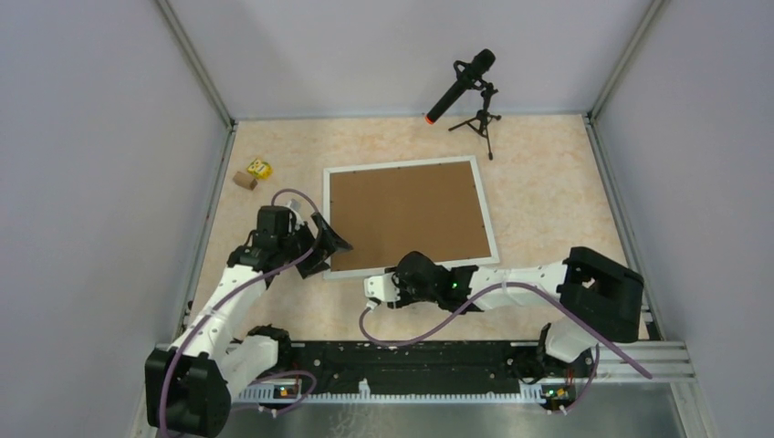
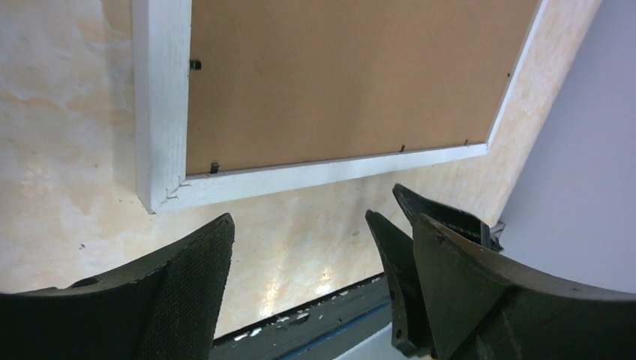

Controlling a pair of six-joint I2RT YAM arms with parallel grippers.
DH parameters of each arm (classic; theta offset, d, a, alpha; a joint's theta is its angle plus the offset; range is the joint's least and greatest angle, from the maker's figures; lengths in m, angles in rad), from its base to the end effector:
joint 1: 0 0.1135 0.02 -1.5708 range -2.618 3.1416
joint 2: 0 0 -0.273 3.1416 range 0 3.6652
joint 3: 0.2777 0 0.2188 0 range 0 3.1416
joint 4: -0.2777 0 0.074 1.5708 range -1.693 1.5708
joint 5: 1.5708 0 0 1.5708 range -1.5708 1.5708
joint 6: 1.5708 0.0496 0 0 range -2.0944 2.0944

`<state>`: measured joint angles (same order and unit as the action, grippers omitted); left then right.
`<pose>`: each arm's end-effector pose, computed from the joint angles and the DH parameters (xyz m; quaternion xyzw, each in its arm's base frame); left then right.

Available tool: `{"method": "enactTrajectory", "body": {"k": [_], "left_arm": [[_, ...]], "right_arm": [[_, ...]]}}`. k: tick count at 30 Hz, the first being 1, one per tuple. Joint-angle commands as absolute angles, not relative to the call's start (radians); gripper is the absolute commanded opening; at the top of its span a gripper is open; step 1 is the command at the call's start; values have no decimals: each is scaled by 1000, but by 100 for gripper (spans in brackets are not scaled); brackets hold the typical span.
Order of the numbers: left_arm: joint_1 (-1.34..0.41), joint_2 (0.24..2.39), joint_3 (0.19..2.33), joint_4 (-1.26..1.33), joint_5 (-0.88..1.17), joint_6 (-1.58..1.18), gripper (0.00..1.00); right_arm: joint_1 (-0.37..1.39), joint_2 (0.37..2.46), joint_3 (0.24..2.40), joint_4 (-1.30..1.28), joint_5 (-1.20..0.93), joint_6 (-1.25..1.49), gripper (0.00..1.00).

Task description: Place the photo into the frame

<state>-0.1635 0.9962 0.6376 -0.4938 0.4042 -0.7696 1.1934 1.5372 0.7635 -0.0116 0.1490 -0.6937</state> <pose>0.1630 -0.0467 0.2349 -0.2063 0.8964 -0.3227 0.2230 0.1138 0.2671 0.1952 -0.7292 0.5638 0.0277 0.3868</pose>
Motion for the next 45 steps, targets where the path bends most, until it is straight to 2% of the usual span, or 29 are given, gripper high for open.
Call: {"method": "enactTrajectory", "body": {"k": [1, 7, 12, 29, 31, 32, 34, 35, 42, 45], "left_arm": [[-161, 944, 575, -378, 487, -843, 90], [-164, 944, 545, -351, 511, -845, 88], [-171, 953, 532, -333, 525, -850, 88], [-183, 973, 530, -316, 571, -906, 89], [-187, 970, 524, -315, 575, -918, 92], [-187, 968, 519, -317, 578, -927, 93], [-189, 962, 504, -317, 586, -956, 96], [-189, 958, 491, -316, 591, -975, 97], [-192, 923, 368, -217, 621, -1094, 99], [-193, 919, 305, -94, 653, -1131, 99]], "right_arm": [[1135, 1539, 711, 182, 36, -732, 43], [1078, 1574, 687, 249, -58, -744, 42], [1045, 1610, 709, 245, -110, -738, 38], [1012, 1670, 781, 154, -85, -732, 32], [1011, 1679, 797, 131, -82, -735, 26], [1011, 1681, 804, 123, -80, -734, 21], [1012, 1691, 827, 94, -74, -724, 3], [1011, 1693, 838, 86, -67, -715, 0], [1011, 1584, 802, 192, -40, -567, 0], [1010, 1546, 793, 233, -41, -513, 0]]}}
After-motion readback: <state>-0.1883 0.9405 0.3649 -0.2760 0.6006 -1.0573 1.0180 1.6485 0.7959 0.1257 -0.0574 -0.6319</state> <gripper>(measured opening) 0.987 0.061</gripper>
